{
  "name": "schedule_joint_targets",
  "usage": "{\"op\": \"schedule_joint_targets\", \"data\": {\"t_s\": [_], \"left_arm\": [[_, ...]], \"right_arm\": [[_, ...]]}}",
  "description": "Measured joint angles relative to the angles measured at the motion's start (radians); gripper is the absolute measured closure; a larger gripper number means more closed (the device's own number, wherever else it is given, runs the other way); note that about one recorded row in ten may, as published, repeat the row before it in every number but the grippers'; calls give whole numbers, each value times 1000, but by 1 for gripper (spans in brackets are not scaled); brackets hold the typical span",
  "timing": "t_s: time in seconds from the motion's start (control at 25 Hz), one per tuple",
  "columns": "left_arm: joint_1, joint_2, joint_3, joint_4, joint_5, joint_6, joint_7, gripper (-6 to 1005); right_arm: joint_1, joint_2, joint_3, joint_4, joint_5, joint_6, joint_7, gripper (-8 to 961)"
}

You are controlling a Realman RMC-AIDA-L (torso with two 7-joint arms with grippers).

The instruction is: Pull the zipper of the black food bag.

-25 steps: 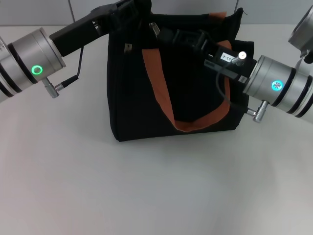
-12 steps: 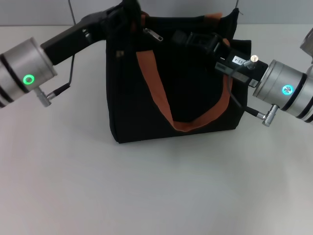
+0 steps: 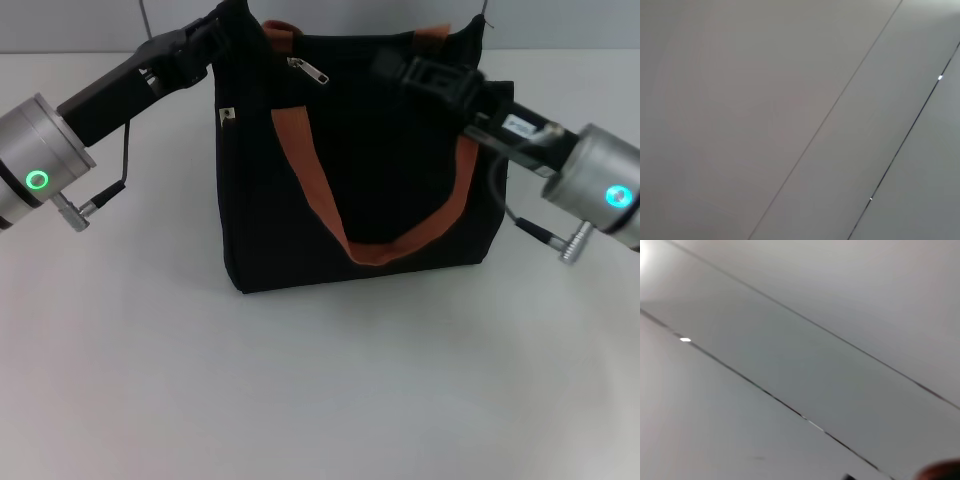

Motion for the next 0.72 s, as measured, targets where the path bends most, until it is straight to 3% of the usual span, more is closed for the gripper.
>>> {"op": "schedule_joint_targets", "data": {"t_s": [0.16,0.2,0.24,0.32,0.4,0.52,0.72], "left_arm": [[-9,0,5,-1,-2,21,-1,962],[-15,0,5,-1,-2,34,-5,962],[-15,0,5,-1,-2,34,-5,962],[-21,0,5,-1,-2,52,-7,962],[-27,0,5,-1,-3,79,-9,962],[-30,0,6,-1,-14,102,-12,961],[-56,0,19,-15,-54,126,-14,961]], "right_arm": [[-66,0,1,-27,64,-185,-282,902],[-101,0,-2,-58,71,-269,-496,892],[-101,0,-2,-58,71,-269,-496,882],[-125,0,-8,-82,71,-312,-692,861],[-140,0,-10,-91,71,-320,-873,841],[-143,0,-8,-93,68,-289,-1084,728],[-144,1,-8,-86,69,-250,-1375,725]]}}
